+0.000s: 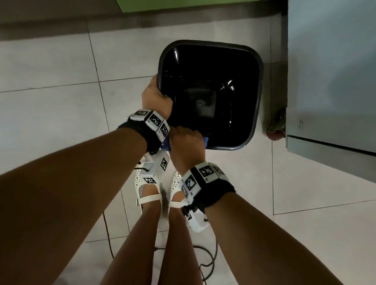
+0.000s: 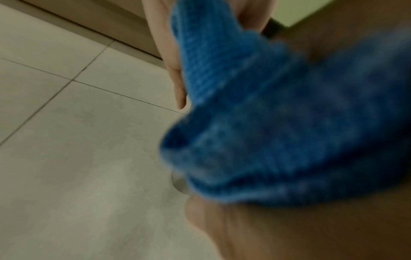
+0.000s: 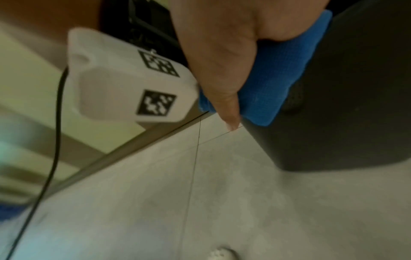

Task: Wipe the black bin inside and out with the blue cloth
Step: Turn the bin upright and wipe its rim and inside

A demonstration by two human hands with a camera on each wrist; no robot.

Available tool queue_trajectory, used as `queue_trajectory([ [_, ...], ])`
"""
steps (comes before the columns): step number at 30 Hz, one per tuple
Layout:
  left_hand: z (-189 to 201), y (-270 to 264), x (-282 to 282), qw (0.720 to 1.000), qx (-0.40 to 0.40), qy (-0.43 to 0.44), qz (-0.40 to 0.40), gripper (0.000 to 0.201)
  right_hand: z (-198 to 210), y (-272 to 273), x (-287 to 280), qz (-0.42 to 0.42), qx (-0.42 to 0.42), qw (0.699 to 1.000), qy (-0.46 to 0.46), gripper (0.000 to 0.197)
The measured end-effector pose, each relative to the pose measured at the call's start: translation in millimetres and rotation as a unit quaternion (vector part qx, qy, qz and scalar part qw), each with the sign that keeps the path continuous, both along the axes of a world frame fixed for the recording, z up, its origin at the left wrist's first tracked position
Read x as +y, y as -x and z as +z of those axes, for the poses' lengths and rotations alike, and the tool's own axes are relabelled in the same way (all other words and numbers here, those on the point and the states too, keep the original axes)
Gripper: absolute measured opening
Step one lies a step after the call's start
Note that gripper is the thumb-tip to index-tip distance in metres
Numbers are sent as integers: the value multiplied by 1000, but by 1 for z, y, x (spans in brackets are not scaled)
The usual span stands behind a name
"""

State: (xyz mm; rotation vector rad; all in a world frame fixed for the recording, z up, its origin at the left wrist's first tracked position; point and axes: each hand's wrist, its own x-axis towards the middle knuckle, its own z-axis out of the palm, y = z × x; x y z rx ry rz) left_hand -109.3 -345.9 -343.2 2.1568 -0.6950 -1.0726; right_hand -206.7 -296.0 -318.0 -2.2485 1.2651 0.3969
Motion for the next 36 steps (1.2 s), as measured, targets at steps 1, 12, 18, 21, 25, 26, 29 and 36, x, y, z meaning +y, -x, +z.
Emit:
queue_trajectory([
  [1,0,2,-1,1000,3,6,-9,39,-4,7,1,6,-5,1000,24,32],
  [12,-1,11,-2,1000,4,27,4,36,-20,100,-17,46,-13,990,136,23],
  [18,-8,15,-4,999,-4,24,20,36,-9,87,-16,-29,63,995,66,27],
  [21,-11,14,-3,999,-9,23,27,37,-2,39,-7,-10,50,998,24,24],
  [25,-13,9,-3,1000,-23,19,-1,35,-3,16,-6,1,-8,1000,0,24],
  [26,-12,8,-3,999,-24,27,-9,35,-5,24,-6,21,-3,1000,1,31],
  [29,-10,6,-6,998,-25,47,-36,35,-17,63,-11,53,11,997,48,34],
  [36,6,-9,-38,979,-35,-20,-199,62,-15,102,-27,38,73,993,90,35],
])
